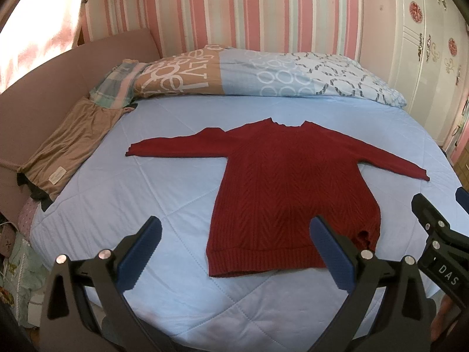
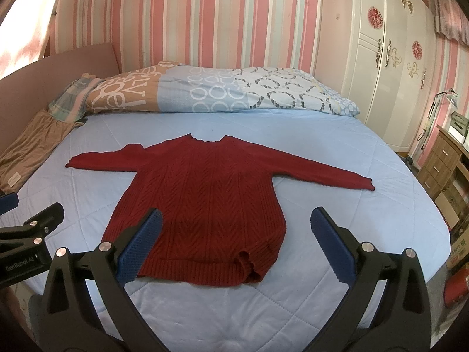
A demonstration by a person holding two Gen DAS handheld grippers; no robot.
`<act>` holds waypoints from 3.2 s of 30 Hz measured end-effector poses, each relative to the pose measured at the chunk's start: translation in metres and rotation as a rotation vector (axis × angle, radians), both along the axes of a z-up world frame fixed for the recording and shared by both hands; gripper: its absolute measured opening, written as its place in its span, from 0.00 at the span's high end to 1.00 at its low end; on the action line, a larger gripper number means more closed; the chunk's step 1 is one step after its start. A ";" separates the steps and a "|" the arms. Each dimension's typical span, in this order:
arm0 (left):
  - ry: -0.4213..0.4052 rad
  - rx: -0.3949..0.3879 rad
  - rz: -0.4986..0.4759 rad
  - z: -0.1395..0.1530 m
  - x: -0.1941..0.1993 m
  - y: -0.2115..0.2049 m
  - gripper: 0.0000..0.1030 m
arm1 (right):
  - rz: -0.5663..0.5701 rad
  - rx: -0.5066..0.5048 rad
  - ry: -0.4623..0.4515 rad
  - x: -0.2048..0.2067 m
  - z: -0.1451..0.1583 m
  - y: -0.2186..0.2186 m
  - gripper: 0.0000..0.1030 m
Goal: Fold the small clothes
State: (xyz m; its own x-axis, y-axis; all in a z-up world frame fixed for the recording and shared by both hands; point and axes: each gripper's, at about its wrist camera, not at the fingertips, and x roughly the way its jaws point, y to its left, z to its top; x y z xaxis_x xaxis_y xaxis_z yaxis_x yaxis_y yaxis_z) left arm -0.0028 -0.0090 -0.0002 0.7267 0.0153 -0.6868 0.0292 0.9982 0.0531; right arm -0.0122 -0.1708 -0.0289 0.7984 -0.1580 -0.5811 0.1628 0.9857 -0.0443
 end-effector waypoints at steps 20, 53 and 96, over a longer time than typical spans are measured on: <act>0.003 0.001 -0.004 0.001 -0.001 -0.002 0.02 | 0.002 0.000 0.010 0.002 0.005 -0.003 0.03; 0.111 0.010 -0.011 -0.060 0.101 0.017 0.02 | 0.064 -0.011 0.073 0.101 -0.054 0.000 0.03; 0.128 0.087 0.269 -0.212 0.418 0.274 0.02 | 0.021 -0.138 0.121 0.372 -0.173 0.028 0.03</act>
State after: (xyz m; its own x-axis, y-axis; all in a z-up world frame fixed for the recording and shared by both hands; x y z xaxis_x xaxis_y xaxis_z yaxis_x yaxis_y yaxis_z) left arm 0.4154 0.2650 -0.2117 0.5965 0.2576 -0.7601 -0.2232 0.9630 0.1511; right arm 0.3595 -0.1429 -0.2023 0.7279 -0.2272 -0.6469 0.1279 0.9719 -0.1974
